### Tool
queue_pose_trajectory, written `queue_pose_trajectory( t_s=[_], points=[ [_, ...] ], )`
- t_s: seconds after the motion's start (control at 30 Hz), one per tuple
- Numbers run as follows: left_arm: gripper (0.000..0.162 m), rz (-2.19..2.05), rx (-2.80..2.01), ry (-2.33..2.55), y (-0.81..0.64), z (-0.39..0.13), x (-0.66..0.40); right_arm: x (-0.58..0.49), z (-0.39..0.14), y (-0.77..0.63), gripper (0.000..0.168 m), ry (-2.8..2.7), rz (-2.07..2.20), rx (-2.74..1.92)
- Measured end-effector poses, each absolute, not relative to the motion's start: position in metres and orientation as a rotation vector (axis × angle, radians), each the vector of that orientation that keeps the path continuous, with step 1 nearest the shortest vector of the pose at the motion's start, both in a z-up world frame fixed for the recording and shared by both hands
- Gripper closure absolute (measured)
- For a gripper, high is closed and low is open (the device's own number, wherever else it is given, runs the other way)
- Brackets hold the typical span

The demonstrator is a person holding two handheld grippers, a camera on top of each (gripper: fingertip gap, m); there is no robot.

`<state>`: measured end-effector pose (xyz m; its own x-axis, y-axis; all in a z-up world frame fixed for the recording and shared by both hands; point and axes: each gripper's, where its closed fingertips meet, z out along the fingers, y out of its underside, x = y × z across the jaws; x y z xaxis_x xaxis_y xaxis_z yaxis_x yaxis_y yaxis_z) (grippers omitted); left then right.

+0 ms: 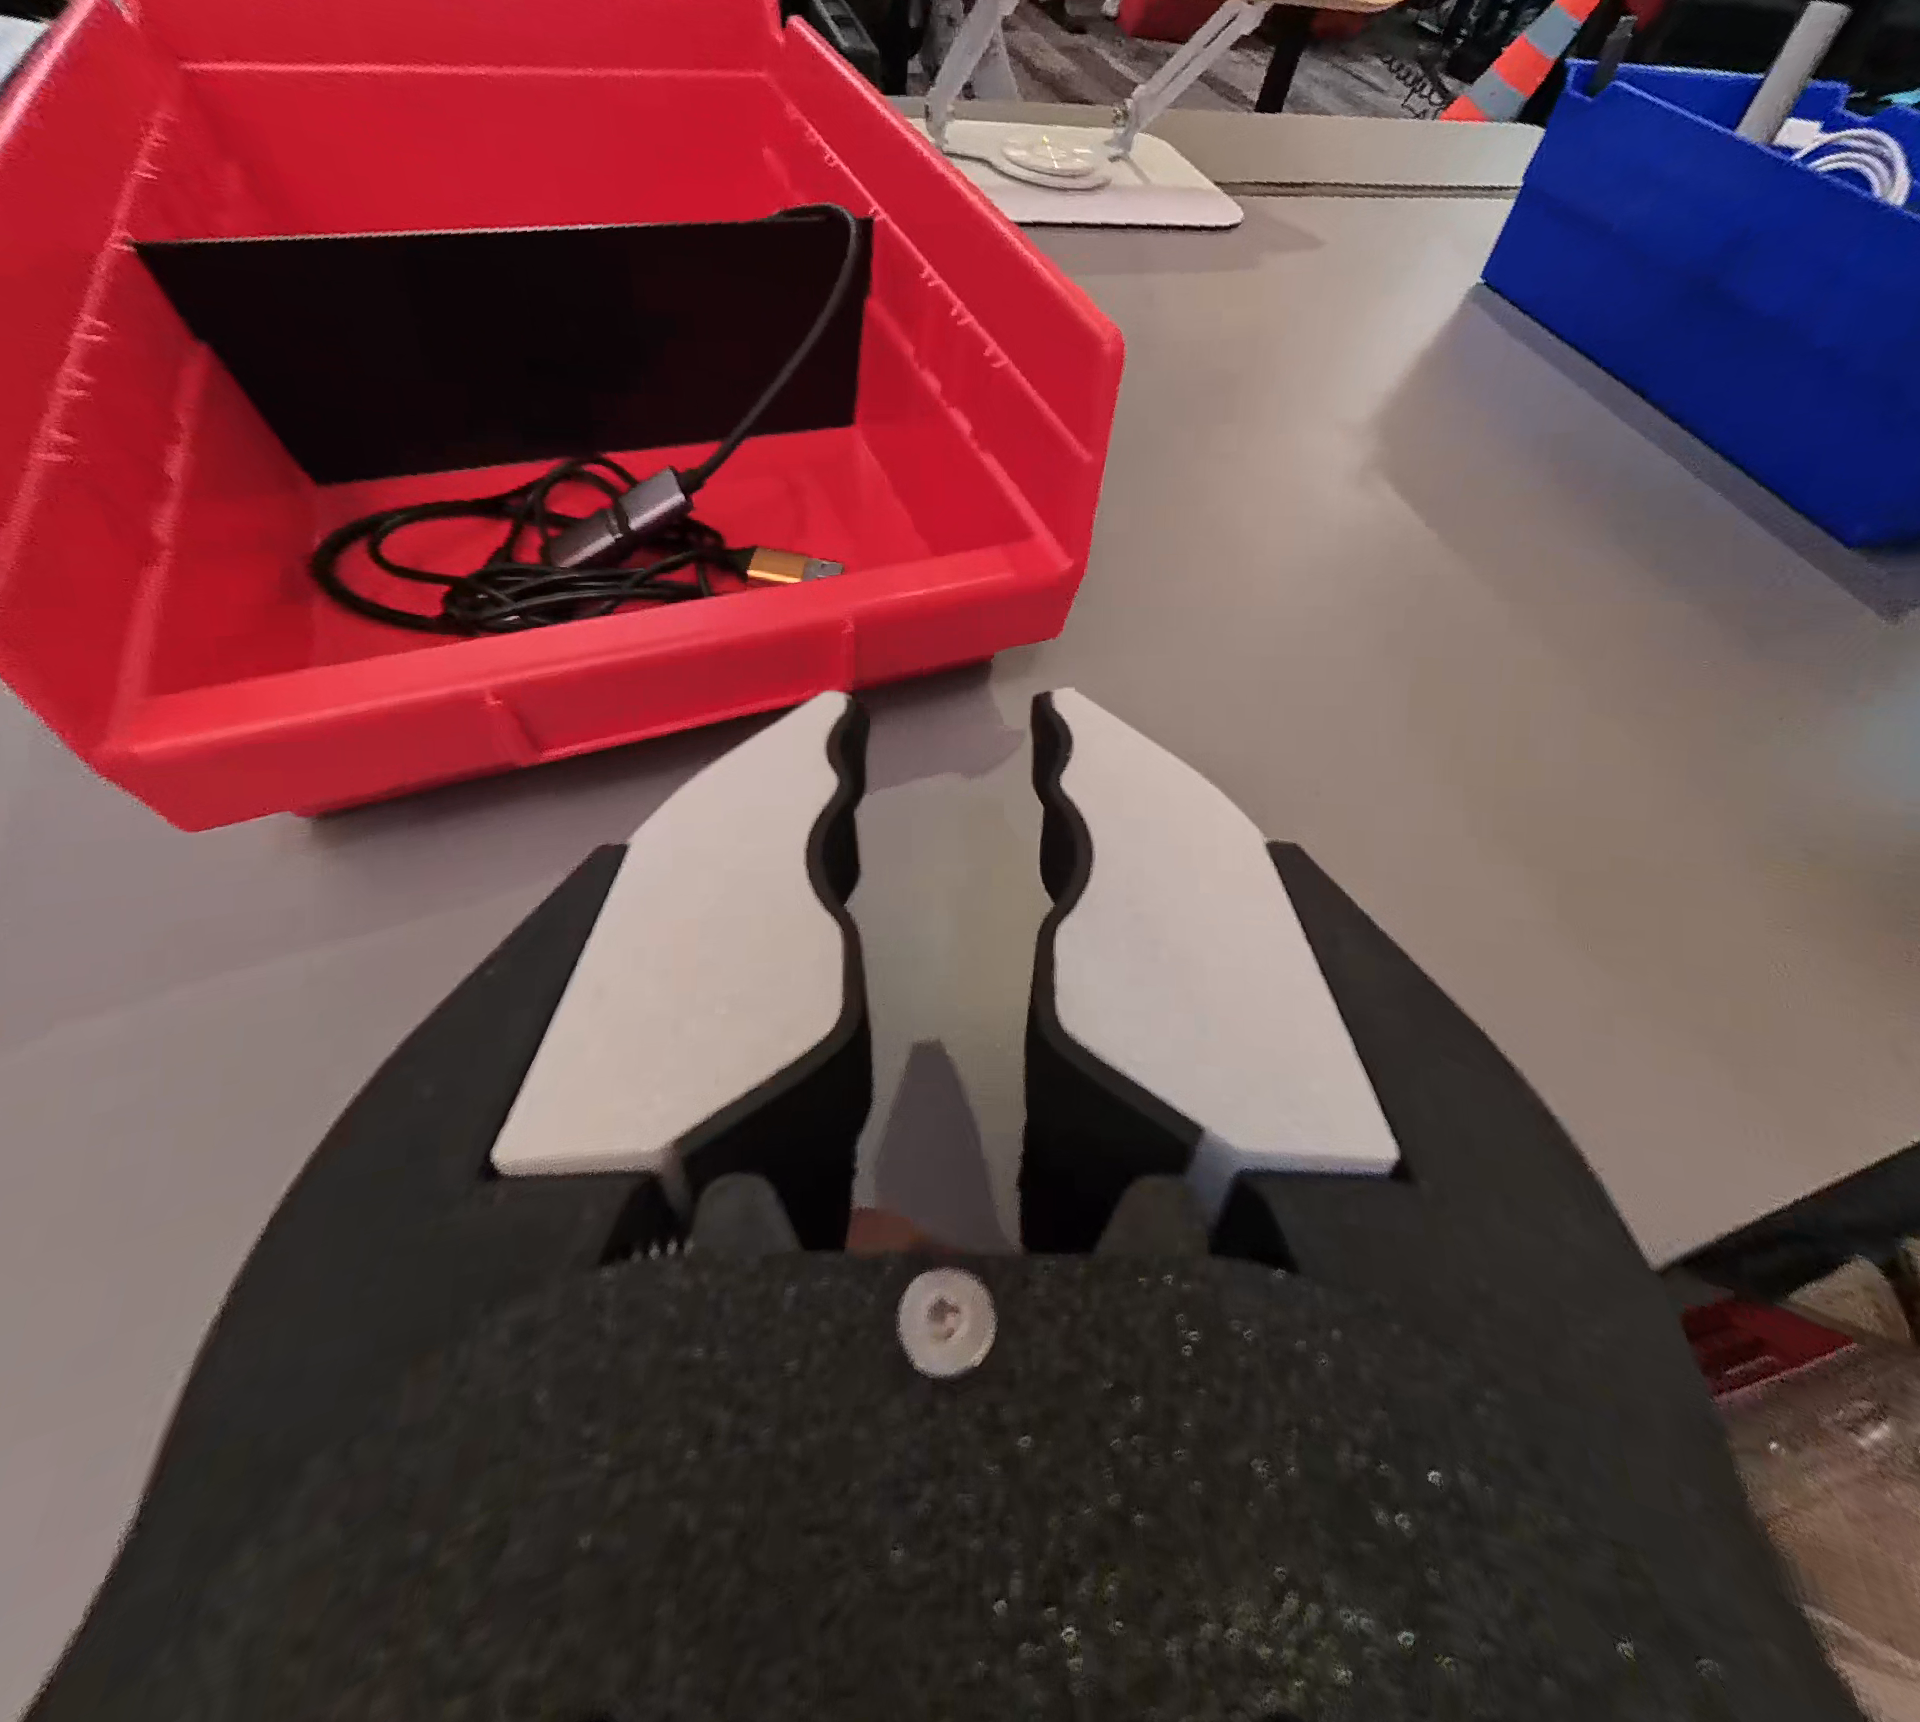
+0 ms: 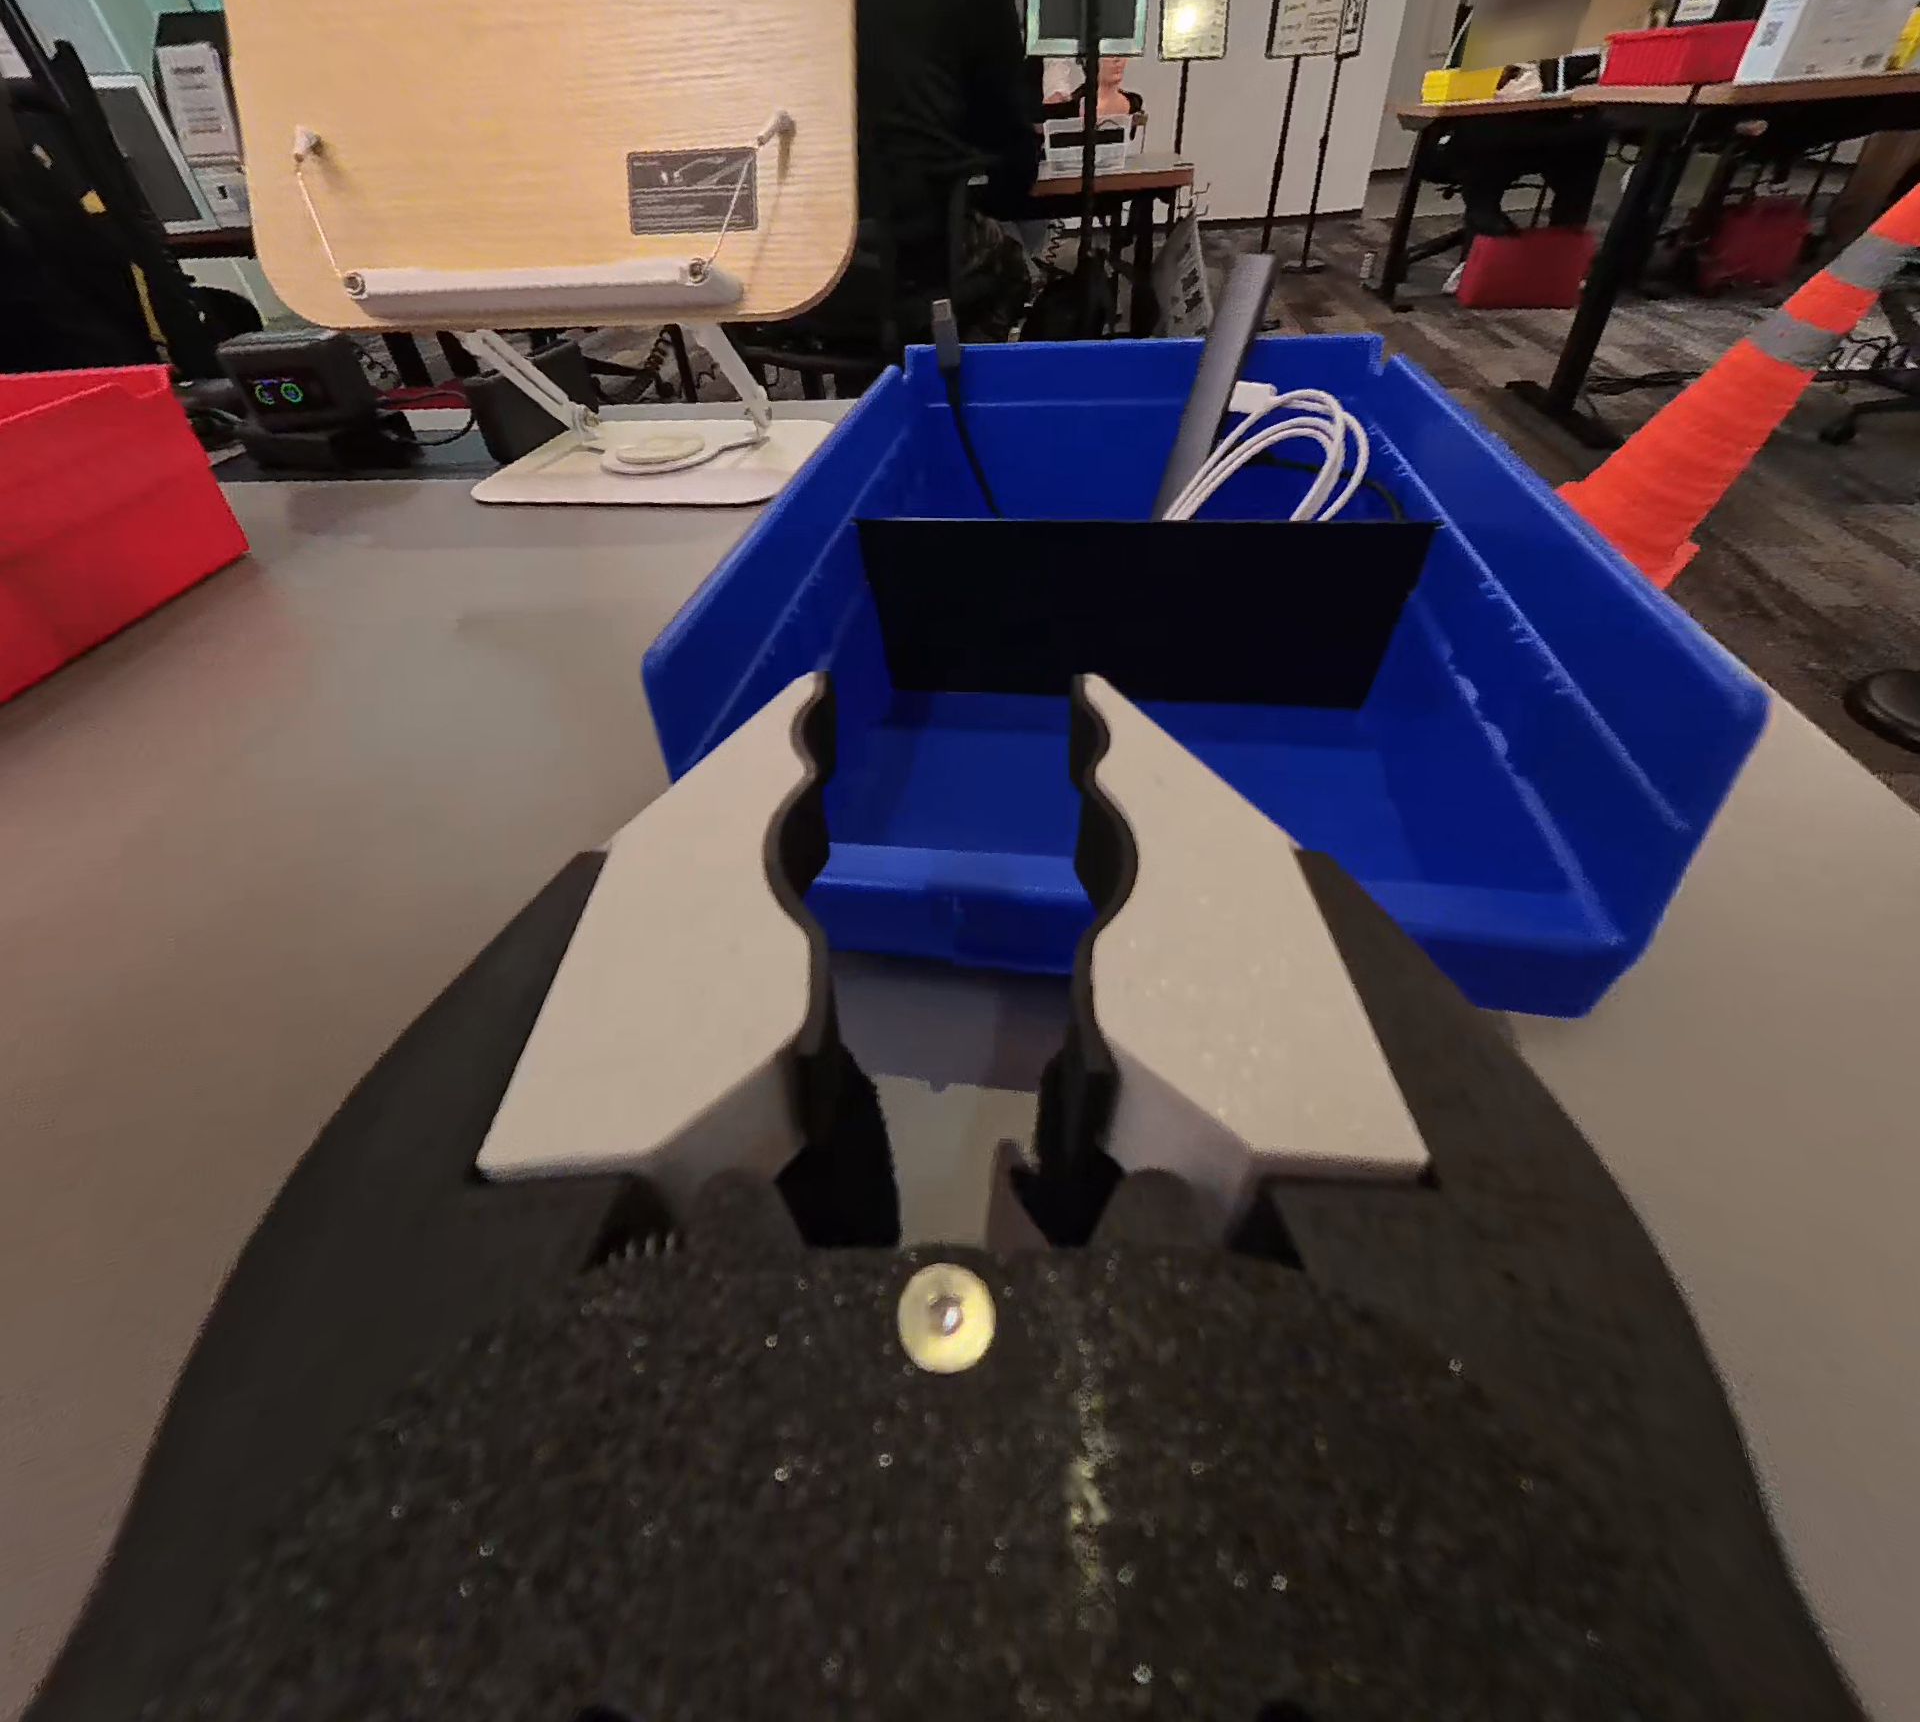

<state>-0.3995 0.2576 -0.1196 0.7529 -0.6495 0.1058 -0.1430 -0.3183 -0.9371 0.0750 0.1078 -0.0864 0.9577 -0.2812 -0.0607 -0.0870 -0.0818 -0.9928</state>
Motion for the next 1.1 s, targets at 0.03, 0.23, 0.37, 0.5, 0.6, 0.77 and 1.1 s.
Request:
queue_pose_trajectory(
  t_s=[0.03, 0.23, 0.37, 0.5, 0.6, 0.77, 1.1],
  points=[
    [0.131, -0.565, -1.859, 0.619, 0.259, -0.122, -0.401, 0.072, -0.086, 0.109, 0.126, 0.269, -0.172, -1.655],
    [0.126, -0.590, -1.913, 0.663, 0.263, -0.133, -0.389, 0.061, -0.093, 0.114, 0.128, 0.224, -0.149, -1.691],
    [0.125, -0.621, -1.879, 0.725, 0.262, -0.125, -0.374, 0.062, -0.092, 0.112, 0.129, 0.244, -0.111, -1.677],
    [0.125, -0.632, -1.855, 0.829, 0.282, -0.092, -0.365, 0.066, -0.095, 0.111, 0.130, 0.287, -0.052, -1.674],
    [0.124, -0.581, -1.971, 0.964, 0.319, -0.081, -0.360, 0.065, -0.099, 0.111, 0.131, 0.314, 0.007, -1.678],
    [0.115, -0.414, -2.101, 1.224, 0.376, -0.112, -0.335, 0.061, -0.101, 0.109, 0.131, 0.330, 0.067, -1.683],
    [0.159, -0.126, -1.986, 1.208, 0.424, -0.103, -0.341, 0.059, -0.101, 0.106, 0.131, 0.335, 0.096, -1.680]
  ],
)
